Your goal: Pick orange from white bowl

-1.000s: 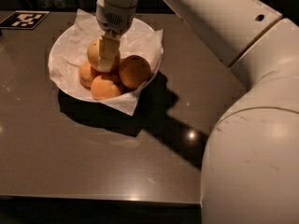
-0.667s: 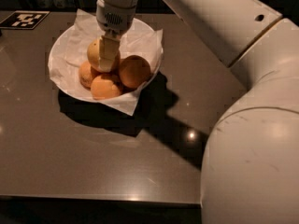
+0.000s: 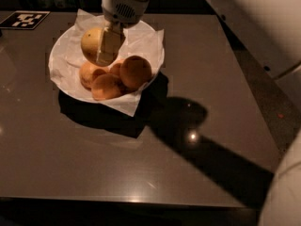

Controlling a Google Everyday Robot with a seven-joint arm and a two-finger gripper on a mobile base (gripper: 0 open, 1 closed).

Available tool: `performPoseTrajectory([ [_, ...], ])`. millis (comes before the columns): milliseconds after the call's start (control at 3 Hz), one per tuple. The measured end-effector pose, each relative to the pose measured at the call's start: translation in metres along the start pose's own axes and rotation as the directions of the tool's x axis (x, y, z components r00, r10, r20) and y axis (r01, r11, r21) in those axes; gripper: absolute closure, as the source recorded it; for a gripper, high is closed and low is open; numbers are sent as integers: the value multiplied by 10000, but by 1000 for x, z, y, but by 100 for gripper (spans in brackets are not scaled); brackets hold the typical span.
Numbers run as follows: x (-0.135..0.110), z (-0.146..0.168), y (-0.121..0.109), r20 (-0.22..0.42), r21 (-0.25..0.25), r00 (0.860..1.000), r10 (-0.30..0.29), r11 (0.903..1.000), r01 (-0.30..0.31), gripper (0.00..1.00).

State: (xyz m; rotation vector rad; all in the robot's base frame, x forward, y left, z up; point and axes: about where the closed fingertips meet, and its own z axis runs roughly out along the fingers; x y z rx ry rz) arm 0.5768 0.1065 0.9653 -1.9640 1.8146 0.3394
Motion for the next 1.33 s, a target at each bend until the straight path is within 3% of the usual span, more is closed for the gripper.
performPoseTrajectory([
  [333,0,-17,16,755,-46,9969,-232,9997,237,100],
  [667,4,-34,34,1079,-192,9934,-385,9990,408,100],
  [1000,6,-63,72,1218,-236,9909,-566,9979,599,100],
  [1333,6,-64,73,1218,-227,9910,-563,9980,595,100],
])
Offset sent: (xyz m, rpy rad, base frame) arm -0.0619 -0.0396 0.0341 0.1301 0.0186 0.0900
